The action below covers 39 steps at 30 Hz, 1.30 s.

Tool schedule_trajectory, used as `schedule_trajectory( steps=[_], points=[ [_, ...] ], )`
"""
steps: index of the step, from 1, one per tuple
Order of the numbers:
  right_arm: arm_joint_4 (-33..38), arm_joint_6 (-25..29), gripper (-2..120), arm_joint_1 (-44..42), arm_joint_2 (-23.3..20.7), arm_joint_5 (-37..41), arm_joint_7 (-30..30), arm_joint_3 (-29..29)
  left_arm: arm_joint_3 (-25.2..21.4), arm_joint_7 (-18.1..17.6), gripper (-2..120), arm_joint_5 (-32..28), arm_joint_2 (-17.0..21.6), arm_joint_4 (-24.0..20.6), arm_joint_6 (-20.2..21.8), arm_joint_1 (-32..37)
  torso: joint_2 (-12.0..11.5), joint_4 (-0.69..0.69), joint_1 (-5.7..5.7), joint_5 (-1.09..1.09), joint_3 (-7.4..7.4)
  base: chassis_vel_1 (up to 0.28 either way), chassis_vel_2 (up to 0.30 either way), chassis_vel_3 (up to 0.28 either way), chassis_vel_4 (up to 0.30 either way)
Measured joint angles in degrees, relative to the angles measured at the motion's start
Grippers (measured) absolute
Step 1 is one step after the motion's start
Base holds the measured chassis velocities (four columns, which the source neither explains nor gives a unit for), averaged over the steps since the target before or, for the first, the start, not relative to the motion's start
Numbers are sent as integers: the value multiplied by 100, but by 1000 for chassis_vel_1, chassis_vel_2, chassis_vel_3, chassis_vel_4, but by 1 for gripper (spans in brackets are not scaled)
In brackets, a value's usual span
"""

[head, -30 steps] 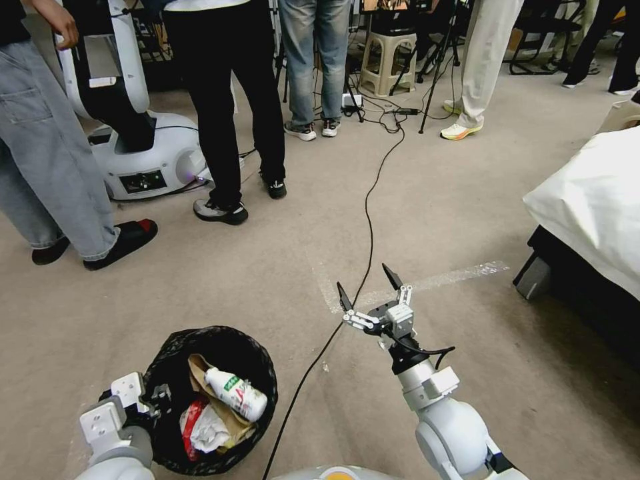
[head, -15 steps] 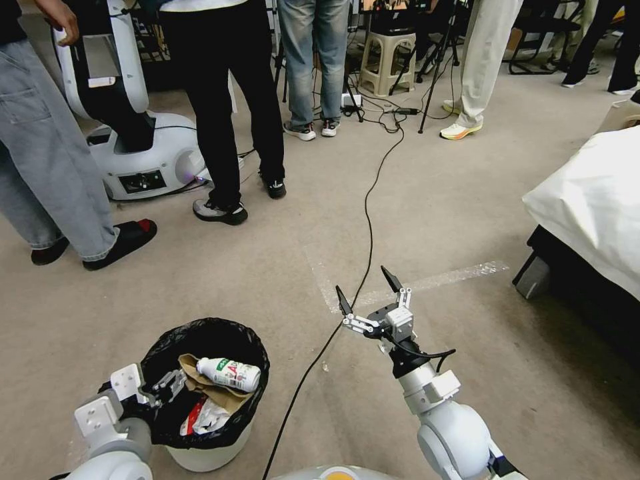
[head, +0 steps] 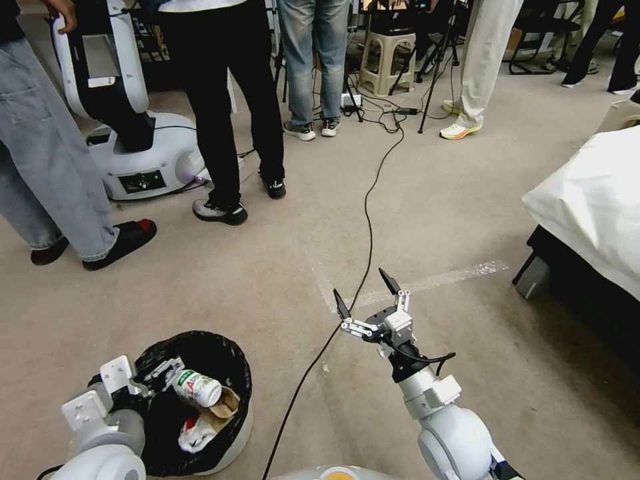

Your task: Pick up the trash bin, then pick up the garbage from the floor and place it into the trash bin.

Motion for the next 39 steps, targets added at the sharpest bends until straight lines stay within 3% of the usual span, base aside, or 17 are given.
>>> schedule_trajectory(
  steps=[1, 4, 5, 7, 8, 10, 11, 15, 16, 17, 18, 21, 28, 39],
  points=[
    [0, 0, 100, 0, 0, 0, 0, 0, 0, 0, 100, 0, 0, 0, 0, 0, 0, 0, 0, 0, 0, 0, 0, 0, 0],
    [24, -2, 100, -10, 55, 25, 186, -63, 145, 203, 100, 956, 0, -210, -427, 418, 0, 1, 0, 0, 0, 0, 0, 0, 0],
    [24, -2, 100, -10, 55, 25, 186, -63, 145, 203, 100, 956, 0, -210, -427, 418, 0, 1, 0, 0, 0, 0, 0, 0, 0],
    [38, -12, 100, -7, 95, 88, 300, -112, 312, 488, 100, 1716, 1, -310, -1078, 705, 0, 0, 0, -1, 0, 0, 0, 0, 0],
    [38, -12, 100, -7, 95, 88, 300, -112, 312, 488, 100, 1716, 1, -310, -1078, 705, 0, 0, 0, -1, 0, 0, 0, 0, 0],
    [38, -13, 100, 3, 127, 99, 405, -145, 469, 701, 99, 2255, 1, -354, -1797, 985, 0, 0, 0, 0, 0, 0, 0, 0, 0],
    [38, -13, 100, 3, 127, 99, 405, -145, 469, 701, 99, 2255, 1, -354, -1797, 985, 0, 0, 0, 0, 0, 0, 0, 0, 0],
    [6, -18, 100, 16, 158, 112, 453, -161, 568, 1012, 95, 2874, 1, -150, -2989, 1400, 0, 0, 0, -2, 0, 0, 0, 0, 0],
    [6, -18, 100, 16, 158, 112, 453, -161, 568, 1012, 95, 2874, 1, -150, -2989, 1400, 0, 0, 0, -2, 0, 0, 0, 0, 0],
    [-6, -21, 100, 20, 161, 112, 453, -169, 568, 1066, 95, 2897, 1, -35, -3382, 1478, 0, 0, 0, -2, 0, 0, 0, 0, 0],
    [-6, -21, 100, 20, 161, 112, 453, -169, 568, 1066, 95, 2897, 1, -35, -3382, 1478, 0, 0, 0, -2, 0, 0, 0, 0, 0],
    [-7, -41, 100, 5, 193, 67, 472, -221, 588, 1285, 99, 2780, 1, 182, -4271, 1631, 0, 0, 0, -1, 0, 0, 0, 0, 0],
    [70, -140, 100, -81, 242, -94, 555, -296, 615, 1373, 100, 2798, 1, 422, -4886, 1722, 0, 0, 0, -1, 0, 0, 0, 0, 0],
    [87, -168, 100, -94, 243, -132, 576, -304, 602, 1339, 100, 2805, 1, 461, -4904, 1716, 0, 0, 0, -1, 0, 0, 0, 0, 0]
  ],
)
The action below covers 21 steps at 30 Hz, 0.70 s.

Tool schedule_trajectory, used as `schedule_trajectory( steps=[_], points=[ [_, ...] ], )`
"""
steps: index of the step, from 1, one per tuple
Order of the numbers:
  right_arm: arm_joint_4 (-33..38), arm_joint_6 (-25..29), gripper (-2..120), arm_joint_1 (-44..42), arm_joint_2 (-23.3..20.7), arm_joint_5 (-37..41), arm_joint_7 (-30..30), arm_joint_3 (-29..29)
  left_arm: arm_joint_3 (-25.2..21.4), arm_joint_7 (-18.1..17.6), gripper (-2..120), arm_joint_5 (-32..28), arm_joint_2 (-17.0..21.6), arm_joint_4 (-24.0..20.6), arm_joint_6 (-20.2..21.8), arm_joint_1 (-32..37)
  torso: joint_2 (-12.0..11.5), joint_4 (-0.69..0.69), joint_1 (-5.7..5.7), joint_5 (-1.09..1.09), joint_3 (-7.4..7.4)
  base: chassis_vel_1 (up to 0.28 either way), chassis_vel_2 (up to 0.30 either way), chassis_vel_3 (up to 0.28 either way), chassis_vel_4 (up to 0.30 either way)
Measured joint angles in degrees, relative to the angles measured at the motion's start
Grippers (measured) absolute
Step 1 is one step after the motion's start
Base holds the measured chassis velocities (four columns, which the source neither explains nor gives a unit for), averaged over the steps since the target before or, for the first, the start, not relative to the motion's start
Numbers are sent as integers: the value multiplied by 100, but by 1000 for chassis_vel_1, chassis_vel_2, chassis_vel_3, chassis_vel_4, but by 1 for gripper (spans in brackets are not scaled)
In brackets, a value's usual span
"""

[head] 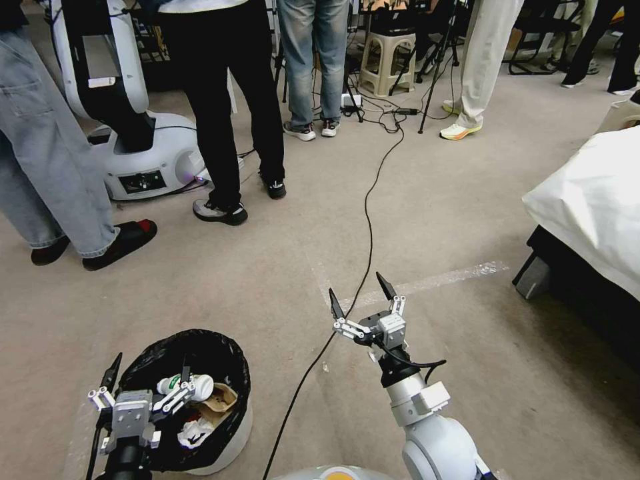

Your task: Pick up the trash bin, then pick up the garbage from the floor and place it into the trash bin.

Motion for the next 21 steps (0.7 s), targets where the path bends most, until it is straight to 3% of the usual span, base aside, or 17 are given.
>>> schedule_trajectory(
  steps=[21],
  points=[
    [3, -2, 100, 2, -2, 0, 0, 3, -5, -17, 100, -16, 0, -1, 53, -10, 0, 0, 0, 0, 0, 0, 0, 0, 0]
  ],
)
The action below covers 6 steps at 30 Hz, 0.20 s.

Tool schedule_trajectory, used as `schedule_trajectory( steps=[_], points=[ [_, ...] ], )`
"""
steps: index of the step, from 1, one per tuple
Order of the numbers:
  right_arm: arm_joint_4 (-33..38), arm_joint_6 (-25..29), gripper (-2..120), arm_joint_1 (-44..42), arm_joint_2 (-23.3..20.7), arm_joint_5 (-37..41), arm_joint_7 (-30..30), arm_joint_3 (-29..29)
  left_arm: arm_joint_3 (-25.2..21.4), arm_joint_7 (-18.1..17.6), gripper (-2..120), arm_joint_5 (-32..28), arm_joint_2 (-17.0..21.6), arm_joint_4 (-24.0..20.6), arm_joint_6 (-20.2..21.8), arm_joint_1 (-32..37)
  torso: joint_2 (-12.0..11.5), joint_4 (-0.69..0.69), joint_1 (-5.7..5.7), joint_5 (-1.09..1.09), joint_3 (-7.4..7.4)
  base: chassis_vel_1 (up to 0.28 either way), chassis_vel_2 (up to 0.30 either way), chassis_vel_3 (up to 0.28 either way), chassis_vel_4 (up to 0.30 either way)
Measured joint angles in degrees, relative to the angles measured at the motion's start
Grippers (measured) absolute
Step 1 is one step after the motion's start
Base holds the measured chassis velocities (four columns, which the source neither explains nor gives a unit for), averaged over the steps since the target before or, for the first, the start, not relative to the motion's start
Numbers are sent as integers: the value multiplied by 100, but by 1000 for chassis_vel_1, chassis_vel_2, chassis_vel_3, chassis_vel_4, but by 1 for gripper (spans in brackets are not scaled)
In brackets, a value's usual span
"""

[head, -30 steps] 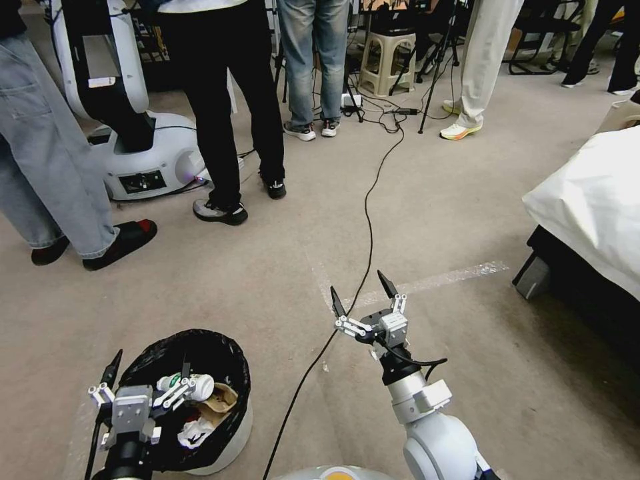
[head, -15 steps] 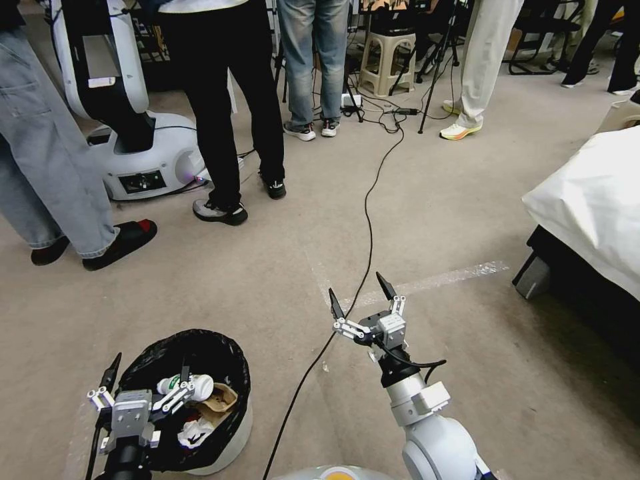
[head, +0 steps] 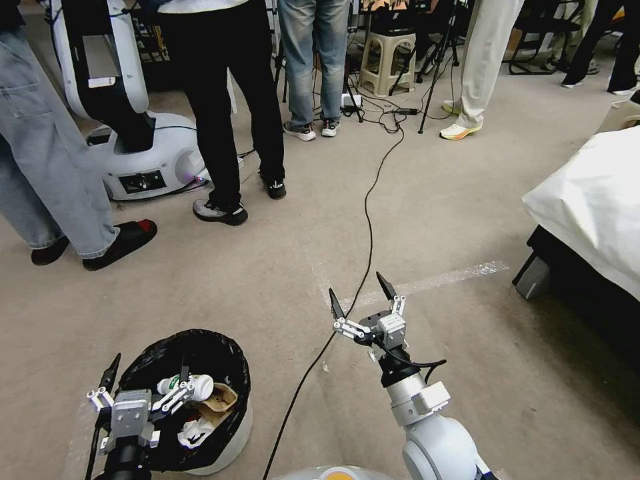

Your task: Pick up the trash bin, then pick up the garbage from the floor and place it into the trash bin.

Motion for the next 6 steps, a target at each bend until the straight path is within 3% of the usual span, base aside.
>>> schedule_trajectory(
  steps=[6],
  points=[
    [0, 0, 100, 0, 0, 1, 0, 0, 0, -3, 100, -2, 0, -1, 5, -1, 0, 0, 0, 0, 0, 0, 0, 0, 0]
  ],
)
